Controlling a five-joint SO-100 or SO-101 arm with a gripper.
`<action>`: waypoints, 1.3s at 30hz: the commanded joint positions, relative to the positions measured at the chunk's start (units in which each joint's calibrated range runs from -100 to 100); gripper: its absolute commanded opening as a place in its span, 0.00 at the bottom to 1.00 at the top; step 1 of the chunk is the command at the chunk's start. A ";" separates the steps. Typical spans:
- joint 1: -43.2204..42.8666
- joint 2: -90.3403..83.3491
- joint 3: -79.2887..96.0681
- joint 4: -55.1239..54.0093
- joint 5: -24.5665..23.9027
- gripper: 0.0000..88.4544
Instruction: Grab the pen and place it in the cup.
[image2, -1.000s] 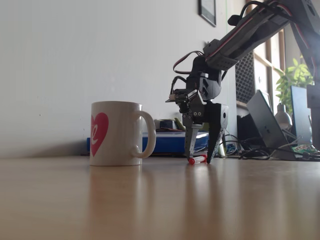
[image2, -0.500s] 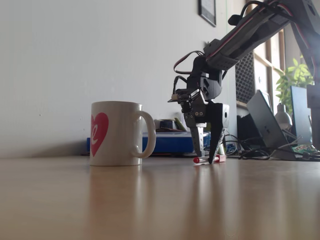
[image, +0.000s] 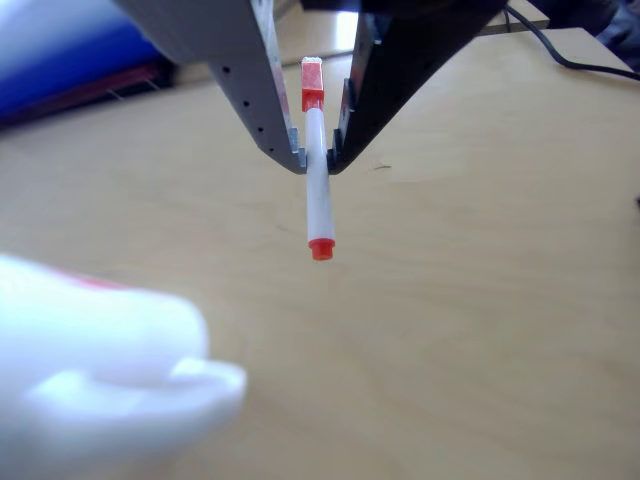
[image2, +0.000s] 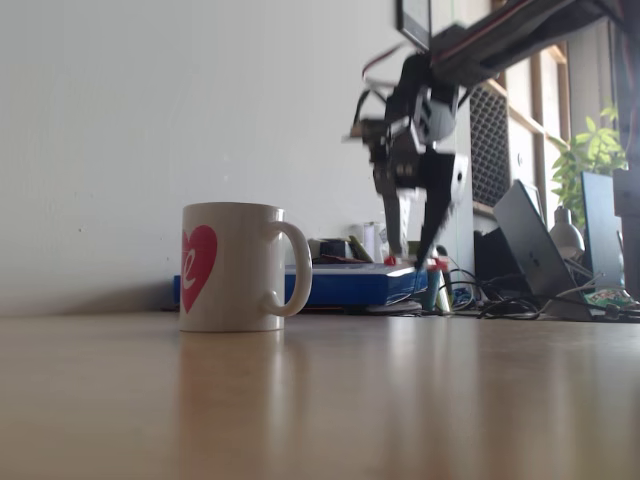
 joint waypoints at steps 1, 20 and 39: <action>-1.05 -14.29 1.59 3.34 -2.67 0.01; -22.25 -40.84 16.53 -26.17 -41.25 0.01; -11.48 -4.25 1.14 -59.11 -53.65 0.01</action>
